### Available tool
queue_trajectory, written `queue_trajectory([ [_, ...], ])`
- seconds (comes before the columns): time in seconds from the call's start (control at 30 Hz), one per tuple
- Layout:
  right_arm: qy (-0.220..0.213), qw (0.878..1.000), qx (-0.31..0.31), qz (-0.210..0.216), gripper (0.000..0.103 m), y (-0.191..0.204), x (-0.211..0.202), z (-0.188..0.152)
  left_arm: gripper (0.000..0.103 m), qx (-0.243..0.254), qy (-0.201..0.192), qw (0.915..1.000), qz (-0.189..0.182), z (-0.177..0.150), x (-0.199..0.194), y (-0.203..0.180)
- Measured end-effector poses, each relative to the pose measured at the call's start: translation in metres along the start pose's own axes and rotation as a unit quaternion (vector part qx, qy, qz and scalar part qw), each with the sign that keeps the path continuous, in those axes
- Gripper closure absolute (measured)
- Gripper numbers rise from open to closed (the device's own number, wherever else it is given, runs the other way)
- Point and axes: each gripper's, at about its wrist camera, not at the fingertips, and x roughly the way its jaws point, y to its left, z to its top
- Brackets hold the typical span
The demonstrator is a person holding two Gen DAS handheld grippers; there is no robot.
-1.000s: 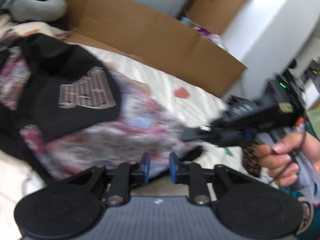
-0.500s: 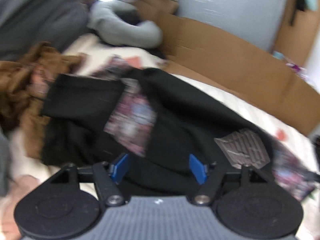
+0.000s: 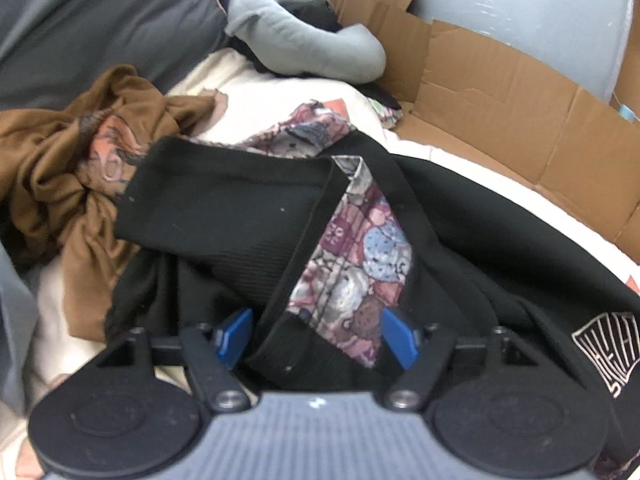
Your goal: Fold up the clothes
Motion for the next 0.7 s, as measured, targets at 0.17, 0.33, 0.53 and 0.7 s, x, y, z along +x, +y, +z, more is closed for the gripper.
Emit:
queue_trajectory([
  [0.17,-0.002,1.000,0.008,-0.016,0.101,-0.015,-0.007,0.002,0.069,0.006,0.019,0.9997,-0.013,0.000,0.008,-0.005],
  [0.33,-0.013,0.999,0.027,-0.032,0.101,-0.031,-0.018,0.001,0.094,0.001,0.021,0.9994,-0.029,0.000,-0.002,-0.006],
  [0.53,-0.017,0.999,0.035,-0.033,0.101,-0.037,-0.029,-0.010,0.096,-0.017,0.032,0.9985,-0.042,-0.010,-0.033,0.002],
  [0.7,-0.017,0.999,0.023,-0.033,0.101,-0.034,-0.046,-0.017,0.096,-0.026,0.053,0.9974,-0.041,-0.029,-0.067,0.015],
])
